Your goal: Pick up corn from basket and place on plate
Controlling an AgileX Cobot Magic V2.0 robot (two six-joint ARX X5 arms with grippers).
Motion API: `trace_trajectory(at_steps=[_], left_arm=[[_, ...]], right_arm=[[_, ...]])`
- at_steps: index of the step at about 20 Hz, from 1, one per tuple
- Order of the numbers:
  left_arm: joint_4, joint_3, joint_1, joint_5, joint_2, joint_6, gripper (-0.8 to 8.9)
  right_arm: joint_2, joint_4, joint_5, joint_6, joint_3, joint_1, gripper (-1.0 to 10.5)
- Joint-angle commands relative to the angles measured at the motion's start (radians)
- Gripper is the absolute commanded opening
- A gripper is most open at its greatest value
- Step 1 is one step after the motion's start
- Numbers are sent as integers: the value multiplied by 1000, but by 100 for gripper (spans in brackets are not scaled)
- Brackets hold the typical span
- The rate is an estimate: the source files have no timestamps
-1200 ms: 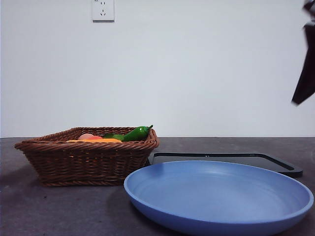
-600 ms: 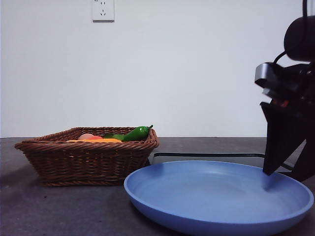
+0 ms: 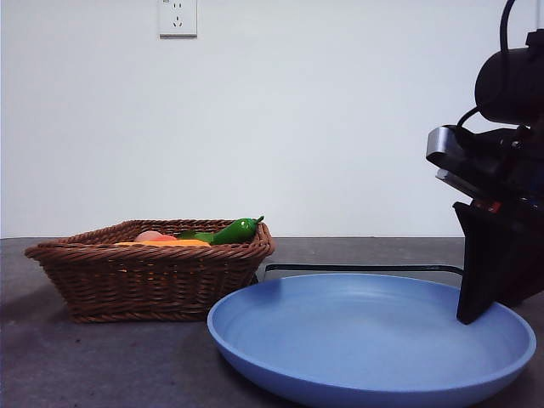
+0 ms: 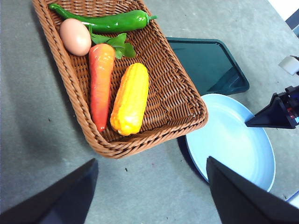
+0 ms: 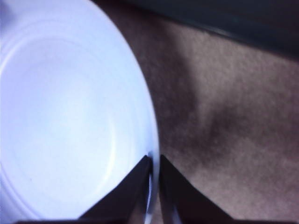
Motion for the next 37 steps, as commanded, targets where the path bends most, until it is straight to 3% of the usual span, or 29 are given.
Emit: trace_trajectory(at_steps=[1,6,12,19,23,28,37], left_arm=[[8,23,-2,4,15,16,378],[8,101,-37,-34,105,17,378],[68,238,-167,-109,324,50,378],[87,402,-346,-325,668,174,378],[86,501,-405,-403,867,212,378],[98,595,-438,-408,1070,251,378],[167,611,-453,-448,1198,263,376]], right_arm=[[2,-13,10,3,9,-3,1],[-108,-111,10,3,10,-39,1],[-335,-214,10,7,10,-55,1],[-513,-302,10,27,43,-85,1],[-544,-320,10,27,98,-122,1],[-543,-333,10,26,159,-146,1],[-543,-327,11,26,159,-146,1]])
